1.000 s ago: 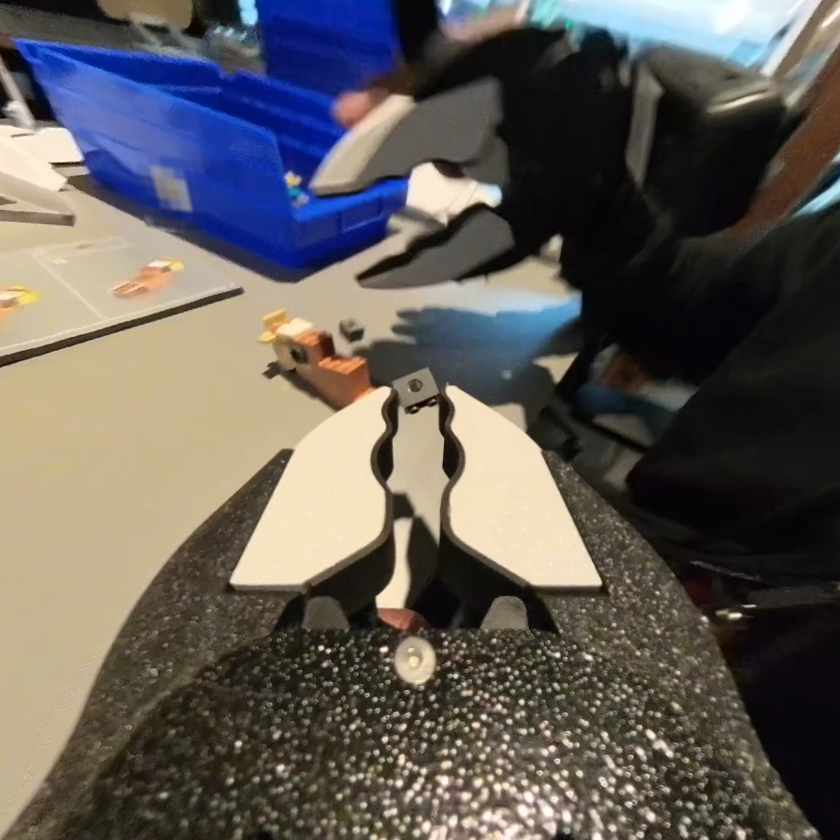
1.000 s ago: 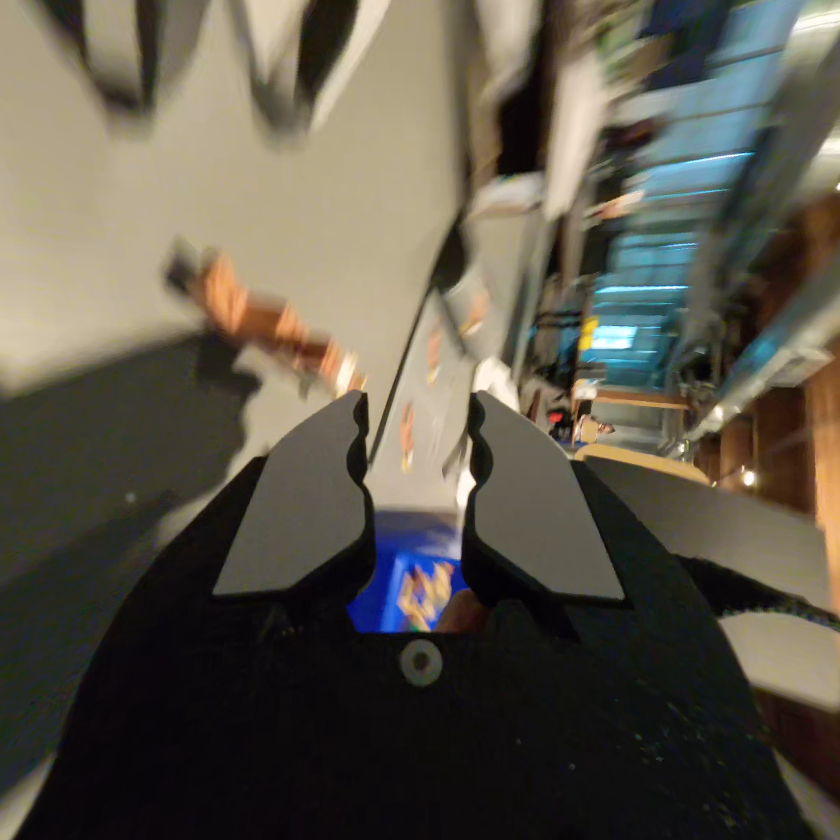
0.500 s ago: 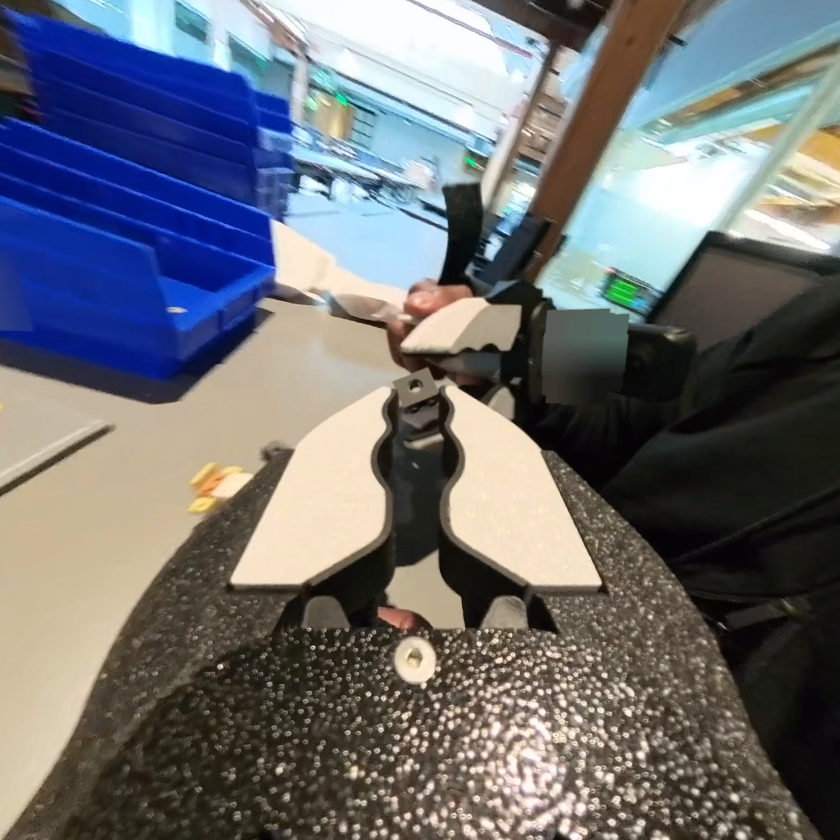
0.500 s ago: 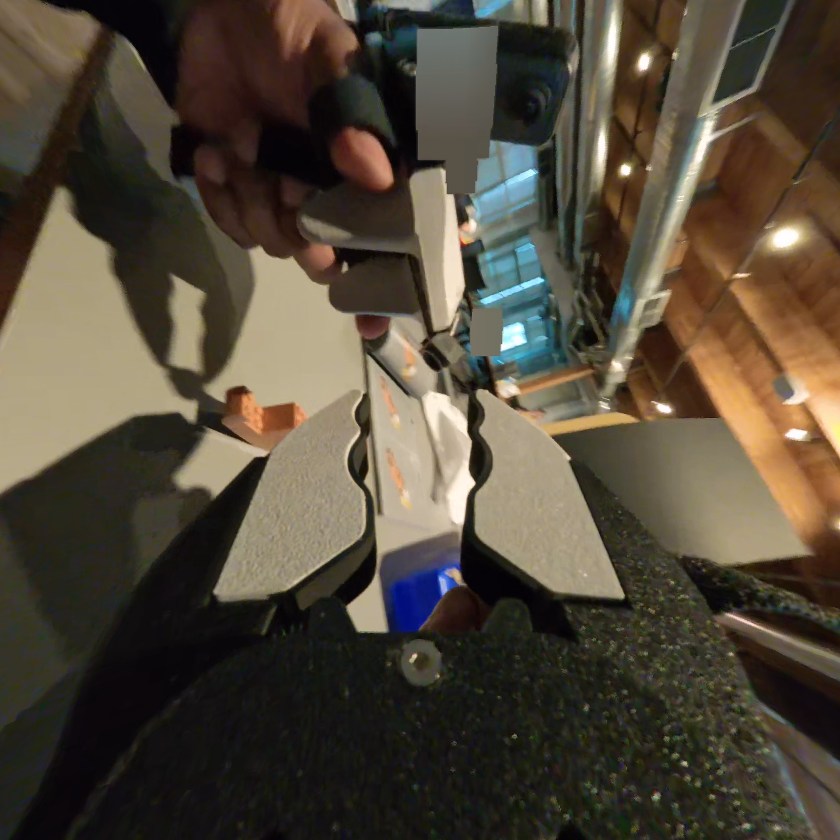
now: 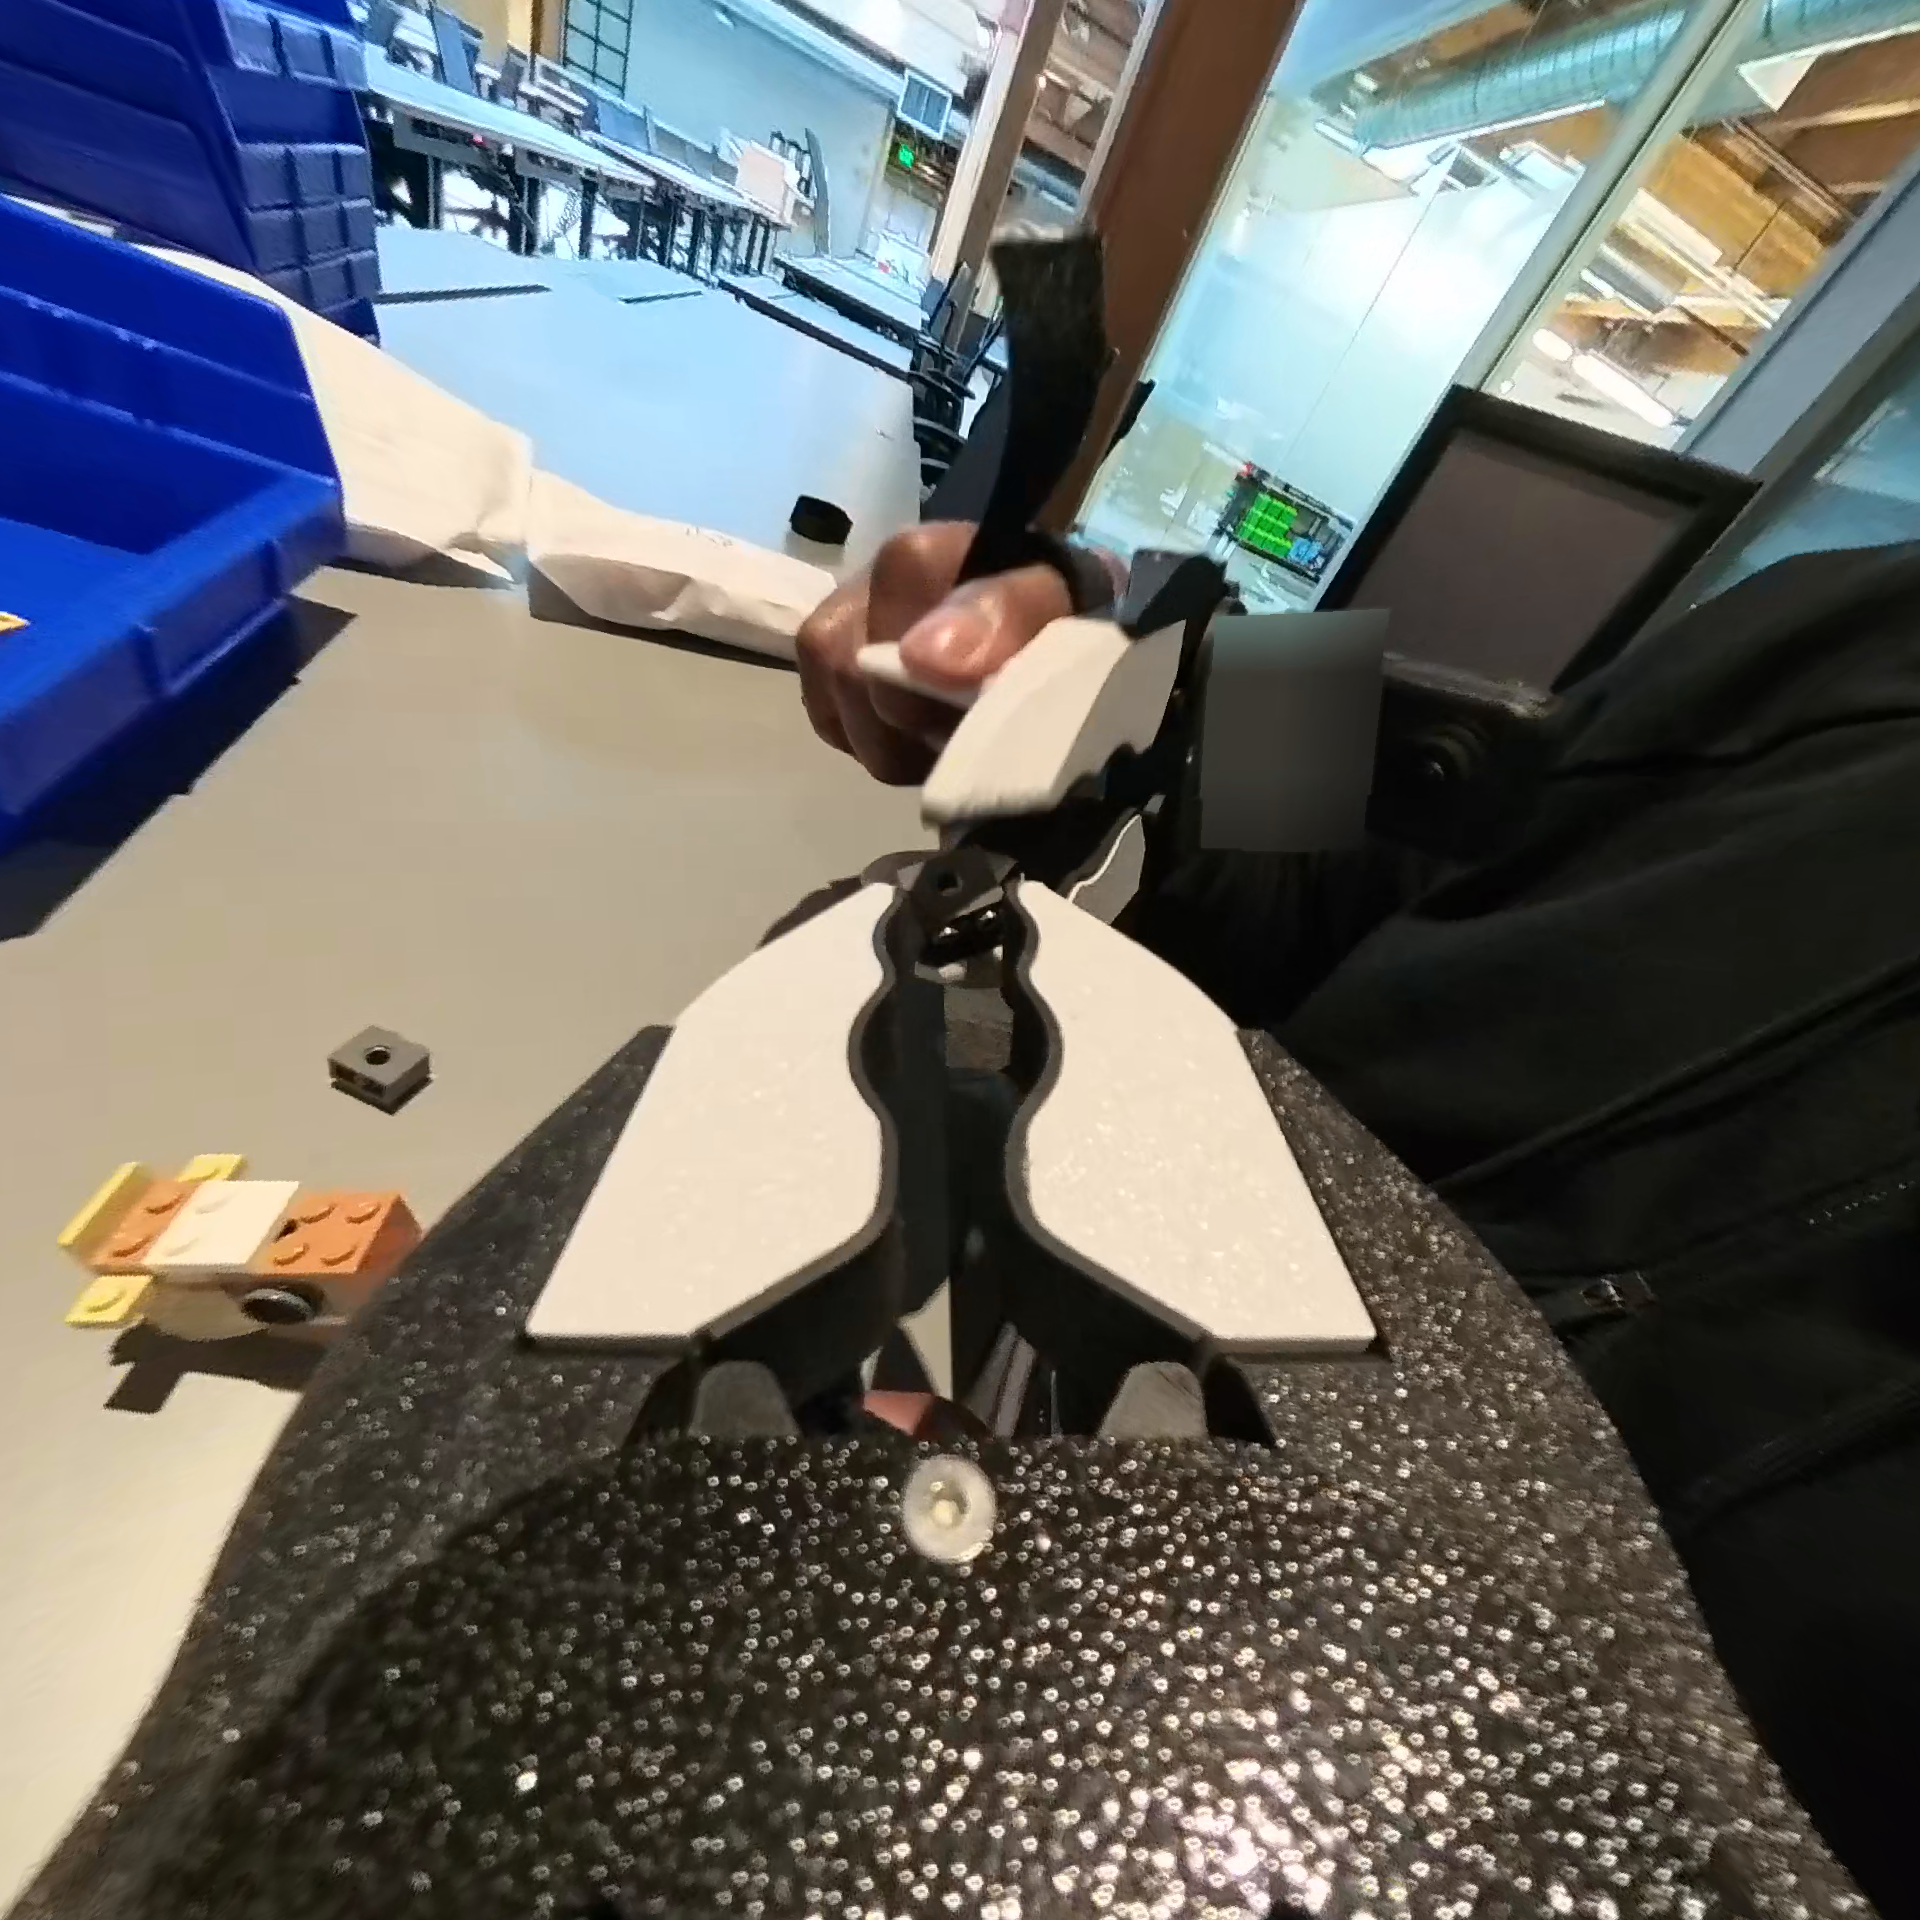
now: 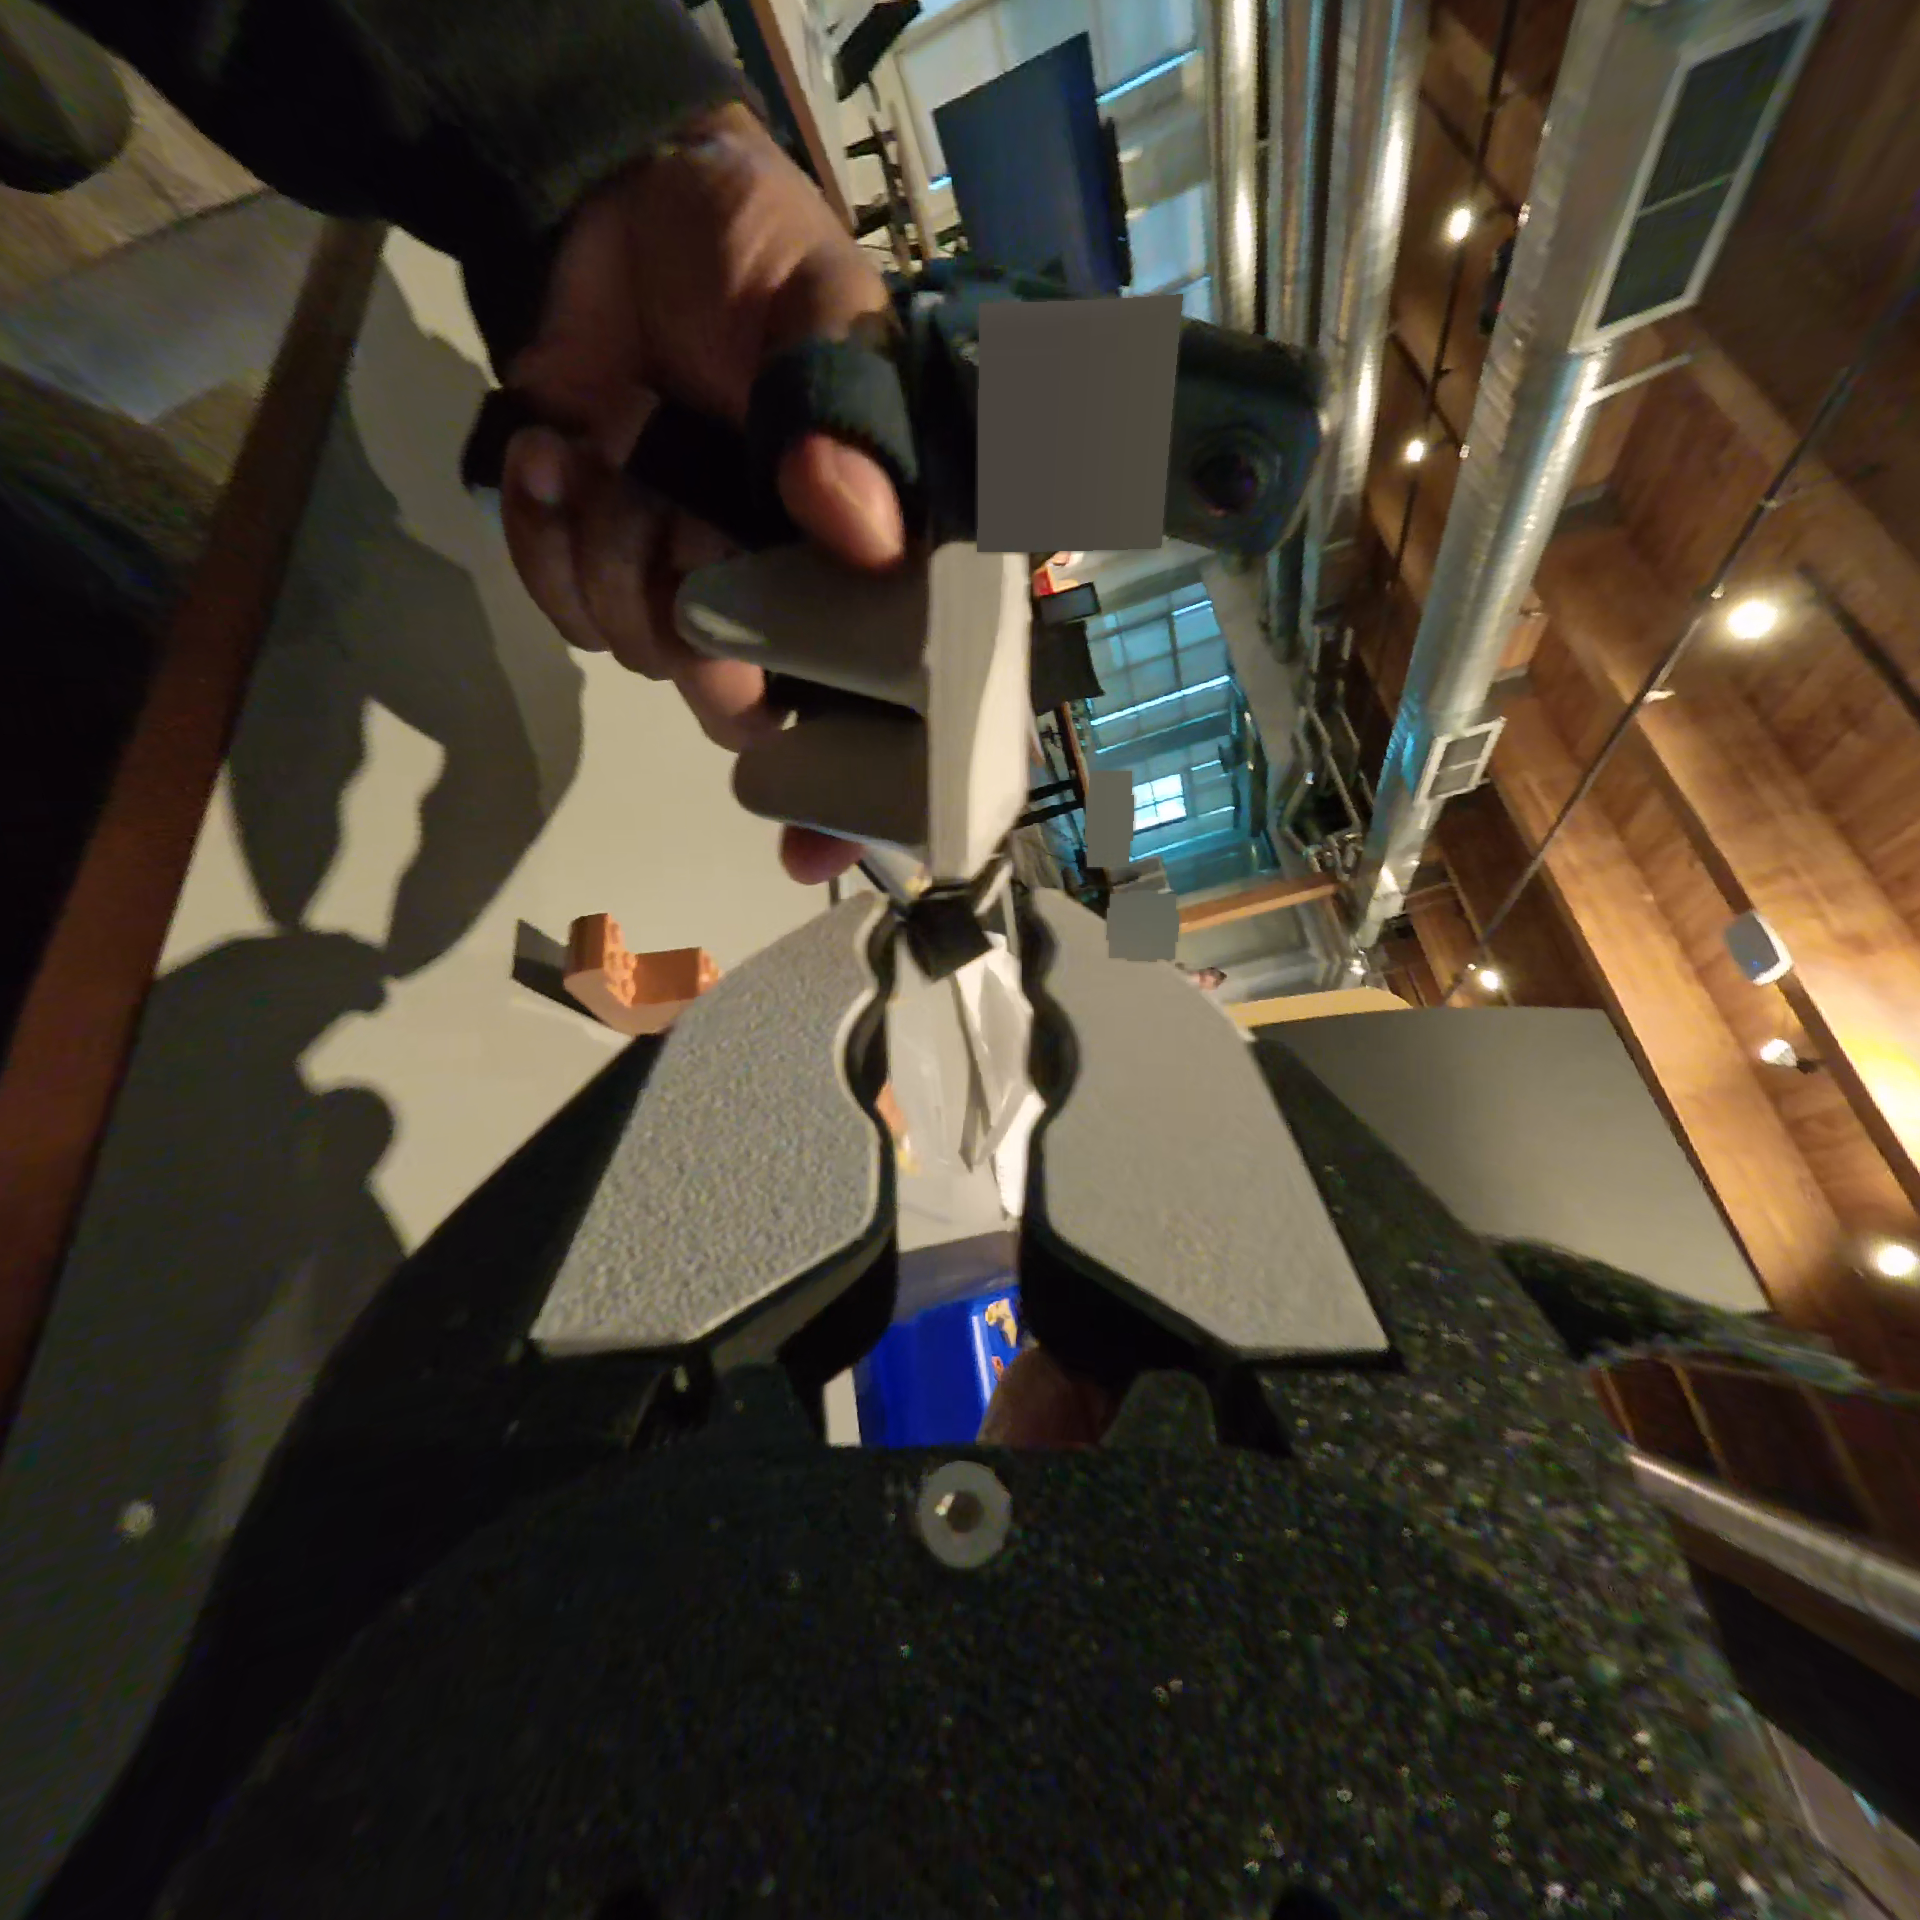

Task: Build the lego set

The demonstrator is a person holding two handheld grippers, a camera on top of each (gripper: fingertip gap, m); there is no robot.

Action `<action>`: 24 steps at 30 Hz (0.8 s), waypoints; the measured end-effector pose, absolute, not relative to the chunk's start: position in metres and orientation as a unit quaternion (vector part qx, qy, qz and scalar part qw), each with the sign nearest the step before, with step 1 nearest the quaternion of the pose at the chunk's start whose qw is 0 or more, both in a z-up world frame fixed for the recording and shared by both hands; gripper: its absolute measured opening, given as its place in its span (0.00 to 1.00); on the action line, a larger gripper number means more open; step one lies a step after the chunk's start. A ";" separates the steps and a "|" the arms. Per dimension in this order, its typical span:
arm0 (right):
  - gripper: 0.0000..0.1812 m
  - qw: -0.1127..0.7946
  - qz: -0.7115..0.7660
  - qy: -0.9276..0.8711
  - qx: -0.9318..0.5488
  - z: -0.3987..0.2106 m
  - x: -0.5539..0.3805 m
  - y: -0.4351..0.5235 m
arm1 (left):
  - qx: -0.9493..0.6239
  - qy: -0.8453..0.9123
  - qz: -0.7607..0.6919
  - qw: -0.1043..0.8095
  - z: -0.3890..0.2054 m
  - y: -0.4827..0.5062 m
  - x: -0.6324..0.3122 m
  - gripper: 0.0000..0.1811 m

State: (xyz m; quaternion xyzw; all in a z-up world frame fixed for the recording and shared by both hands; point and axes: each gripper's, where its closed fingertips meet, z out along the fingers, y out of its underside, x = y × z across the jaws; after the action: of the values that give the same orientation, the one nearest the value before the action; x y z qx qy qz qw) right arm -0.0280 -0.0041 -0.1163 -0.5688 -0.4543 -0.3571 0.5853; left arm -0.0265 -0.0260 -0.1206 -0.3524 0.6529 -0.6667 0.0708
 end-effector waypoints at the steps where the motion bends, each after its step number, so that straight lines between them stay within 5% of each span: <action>1: 0.10 0.588 -0.356 -0.453 -0.568 -0.116 -0.028 -0.004 | -0.353 0.649 -0.671 0.070 -0.119 -0.026 -0.026 0.09; 8: 0.09 0.618 -0.394 -0.360 -0.577 -0.102 -0.015 0.008 | -0.387 0.609 -0.682 0.119 -0.111 -0.014 -0.022 0.12; 16: 0.09 0.661 -0.453 -0.159 -0.577 -0.078 -0.010 0.015 | -0.424 0.544 -0.641 0.337 -0.082 0.001 -0.024 0.16; 24: 0.09 0.695 -0.433 -0.152 -0.554 -0.076 -0.030 0.014 | -0.457 0.552 -0.617 0.325 -0.089 -0.006 -0.030 0.17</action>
State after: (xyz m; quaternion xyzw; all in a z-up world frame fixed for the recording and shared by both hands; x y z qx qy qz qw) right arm -0.0304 0.0145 -0.0762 -0.5536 -0.1517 -0.4331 0.6950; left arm -0.0303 -0.0064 -0.0885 -0.4571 0.5523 -0.6168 0.3249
